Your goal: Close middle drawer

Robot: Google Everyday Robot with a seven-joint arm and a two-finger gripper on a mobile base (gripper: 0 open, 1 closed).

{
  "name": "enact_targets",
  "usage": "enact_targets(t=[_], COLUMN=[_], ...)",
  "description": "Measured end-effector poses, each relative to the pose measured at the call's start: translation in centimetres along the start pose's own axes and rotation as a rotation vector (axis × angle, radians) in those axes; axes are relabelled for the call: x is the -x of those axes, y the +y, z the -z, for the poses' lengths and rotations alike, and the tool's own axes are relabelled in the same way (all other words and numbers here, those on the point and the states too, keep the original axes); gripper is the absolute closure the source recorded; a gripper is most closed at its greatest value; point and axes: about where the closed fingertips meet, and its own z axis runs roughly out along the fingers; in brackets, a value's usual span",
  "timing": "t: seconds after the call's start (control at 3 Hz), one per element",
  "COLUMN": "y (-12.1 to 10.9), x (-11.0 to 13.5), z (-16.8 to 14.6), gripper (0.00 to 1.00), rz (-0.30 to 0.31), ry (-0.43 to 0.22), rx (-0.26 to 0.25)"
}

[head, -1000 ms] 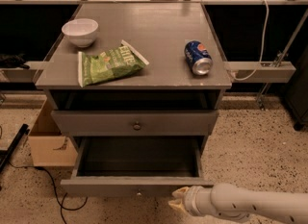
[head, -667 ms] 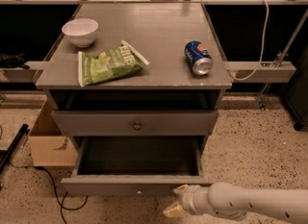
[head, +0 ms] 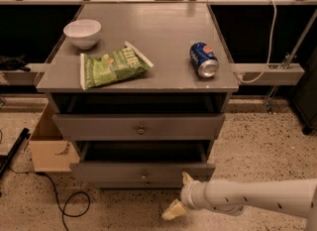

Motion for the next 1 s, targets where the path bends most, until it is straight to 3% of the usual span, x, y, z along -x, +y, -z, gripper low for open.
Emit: enact_targets(t=[0.67,1.0], y=[0.17,0.13], x=[0.43,0.30], z=[-0.36,-0.35], gripper=[0.42,0.31], rz=[0.009,-0.002], ry=[-0.001,-0.002], rx=[0.005,0.007])
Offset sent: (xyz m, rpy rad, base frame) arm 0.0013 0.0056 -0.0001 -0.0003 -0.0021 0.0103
